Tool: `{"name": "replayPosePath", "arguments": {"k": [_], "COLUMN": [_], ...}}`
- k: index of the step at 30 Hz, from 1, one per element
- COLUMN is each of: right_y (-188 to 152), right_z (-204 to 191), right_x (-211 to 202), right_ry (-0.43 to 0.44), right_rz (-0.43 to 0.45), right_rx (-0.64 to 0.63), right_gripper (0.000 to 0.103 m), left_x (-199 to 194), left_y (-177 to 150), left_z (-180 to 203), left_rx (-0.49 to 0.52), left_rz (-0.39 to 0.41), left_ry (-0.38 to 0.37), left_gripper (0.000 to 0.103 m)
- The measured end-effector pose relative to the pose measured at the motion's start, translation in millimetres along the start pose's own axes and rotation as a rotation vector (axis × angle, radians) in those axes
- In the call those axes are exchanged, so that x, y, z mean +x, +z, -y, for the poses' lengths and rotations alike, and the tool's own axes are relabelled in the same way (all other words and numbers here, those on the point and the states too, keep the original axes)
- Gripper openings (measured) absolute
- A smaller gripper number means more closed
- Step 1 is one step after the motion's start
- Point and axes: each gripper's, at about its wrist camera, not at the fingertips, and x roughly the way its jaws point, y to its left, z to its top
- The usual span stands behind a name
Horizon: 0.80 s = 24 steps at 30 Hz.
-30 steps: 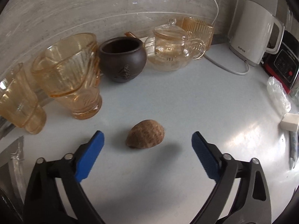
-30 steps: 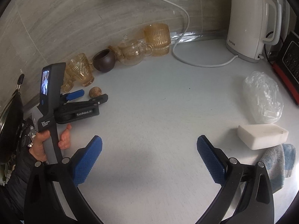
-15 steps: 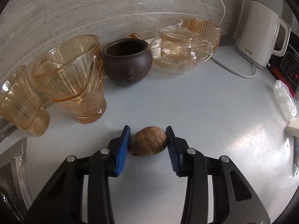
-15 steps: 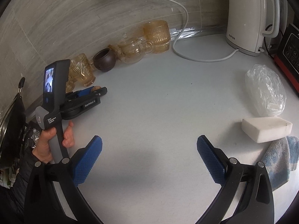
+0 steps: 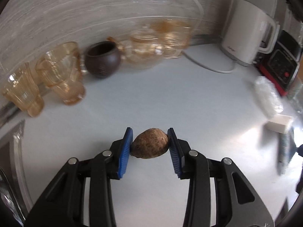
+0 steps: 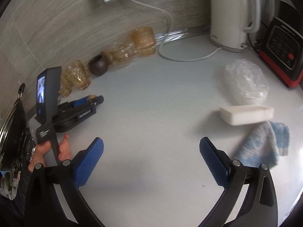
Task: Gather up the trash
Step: 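Grasp the brown walnut with the left tool, then grasp the clear plastic bag with the right tool while the left tool holds the walnut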
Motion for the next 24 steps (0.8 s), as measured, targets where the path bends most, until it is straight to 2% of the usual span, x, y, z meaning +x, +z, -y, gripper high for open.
{"name": "replayPosePath", "arguments": {"k": [7,12,18,24], "right_y": [-12.3,-6.1,32.9,90.5], "right_z": [47.3,89.6,135.4,167.8], "right_x": [-31.6,-51.1,-40.0,23.7], "right_ry": [-0.08,-0.134,-0.137,-0.083], "right_rz": [0.024,0.055,0.067,0.012], "right_rx": [0.058,0.058,0.013,-0.086], "right_gripper": [0.101,0.101,0.101,0.101], "left_x": [-30.2,-35.1,-44.2,-46.0], "left_y": [-17.4,-26.1,-21.8,-6.9], "left_z": [59.0,95.5,136.1,172.8], "left_rx": [0.003,-0.009,-0.018,-0.085], "left_rz": [-0.02,-0.056,-0.025,-0.009], "left_ry": [-0.132,-0.18,-0.156,-0.069], "left_gripper": [0.037,0.037,0.037,0.037]}}
